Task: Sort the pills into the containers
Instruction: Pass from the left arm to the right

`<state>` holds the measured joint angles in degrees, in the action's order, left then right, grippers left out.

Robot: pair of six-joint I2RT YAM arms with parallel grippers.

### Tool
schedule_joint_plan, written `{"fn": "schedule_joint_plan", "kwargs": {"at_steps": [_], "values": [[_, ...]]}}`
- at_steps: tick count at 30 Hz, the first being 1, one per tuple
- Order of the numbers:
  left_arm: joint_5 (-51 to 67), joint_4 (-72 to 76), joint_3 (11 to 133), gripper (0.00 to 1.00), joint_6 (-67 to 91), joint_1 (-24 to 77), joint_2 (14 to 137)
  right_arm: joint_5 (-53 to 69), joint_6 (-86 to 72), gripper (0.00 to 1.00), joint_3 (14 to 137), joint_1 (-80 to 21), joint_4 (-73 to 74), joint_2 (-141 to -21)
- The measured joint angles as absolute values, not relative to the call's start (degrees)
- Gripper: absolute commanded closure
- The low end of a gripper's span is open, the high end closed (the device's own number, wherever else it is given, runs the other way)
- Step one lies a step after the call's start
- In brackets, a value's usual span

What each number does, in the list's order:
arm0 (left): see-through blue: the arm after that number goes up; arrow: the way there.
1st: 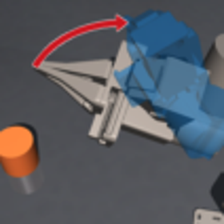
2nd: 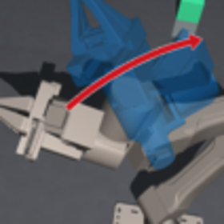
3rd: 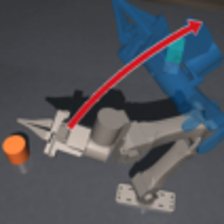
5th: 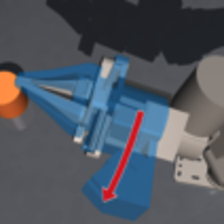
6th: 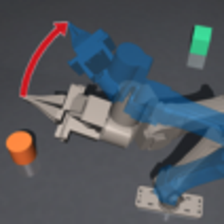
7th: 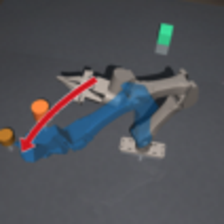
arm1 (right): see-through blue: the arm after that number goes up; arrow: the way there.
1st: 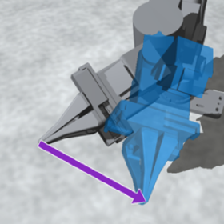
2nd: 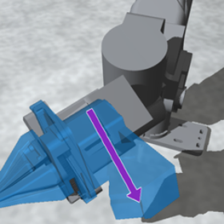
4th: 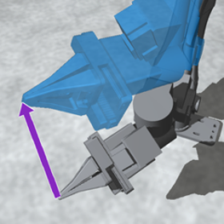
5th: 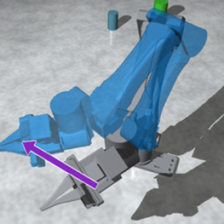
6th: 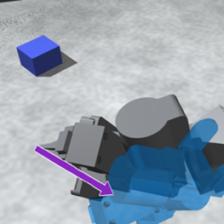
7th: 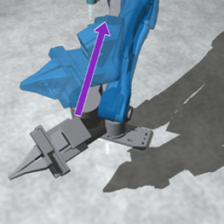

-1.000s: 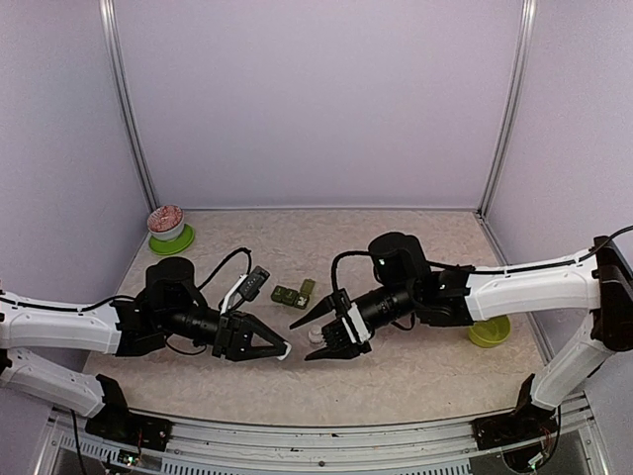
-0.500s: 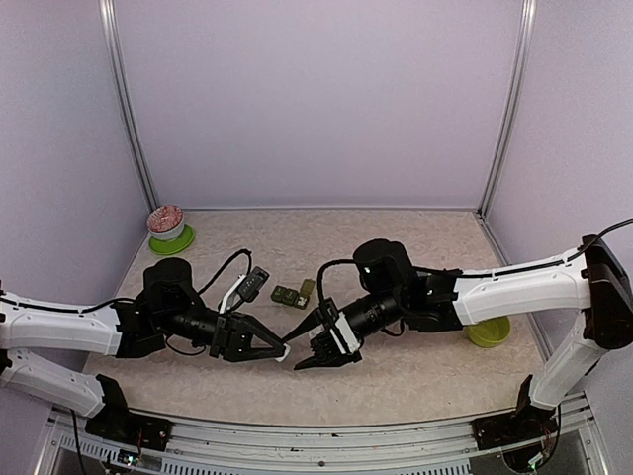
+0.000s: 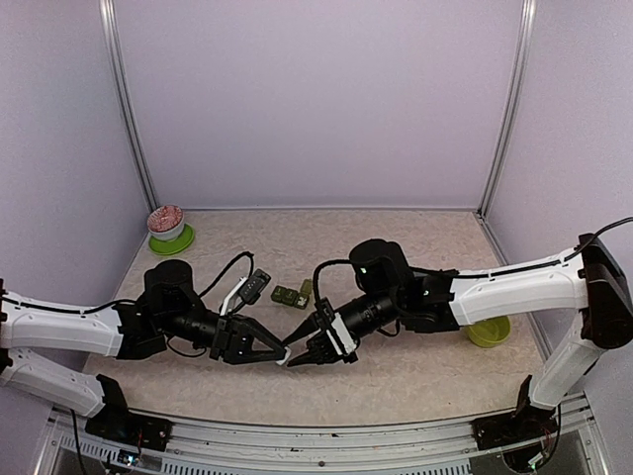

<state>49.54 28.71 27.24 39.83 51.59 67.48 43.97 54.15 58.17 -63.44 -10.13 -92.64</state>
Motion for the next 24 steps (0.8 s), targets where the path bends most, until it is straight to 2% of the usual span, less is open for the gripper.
{"fn": "schedule_joint_plan", "kwargs": {"at_steps": [6, 12, 15, 19, 21, 22, 24], "values": [[49.54, 29.17, 27.24, 0.66, 40.05, 52.25, 67.92, 44.27, 54.19, 0.77, 58.63, -63.75, -10.20, -93.06], [49.82, 29.93, 27.18, 0.65, 40.60, 52.73, 68.62, 45.21, 54.52, 0.89, 59.00, -63.86, -9.26, -93.23], [50.17, 30.30, 27.00, 0.62, 40.95, 52.82, 68.64, 45.50, 54.65, 0.90, 59.09, -64.01, -8.84, -93.23], [50.15, 30.70, 26.98, 0.47, 41.15, 52.77, 68.64, 45.69, 54.54, 0.90, 59.37, -64.03, -8.82, -93.23], [49.95, 30.92, 26.89, 0.27, 41.10, 52.49, 68.58, 45.89, 54.28, 0.90, 59.53, -64.05, -8.84, -93.23], [49.69, 31.00, 26.76, 0.06, 40.99, 52.34, 68.40, 45.91, 54.11, 0.90, 59.57, -64.05, -8.82, -93.23], [48.84, 30.70, 26.48, 0.01, 40.69, 51.70, 67.55, 45.98, 53.43, 0.90, 59.90, -64.05, -8.45, -93.23]]}}
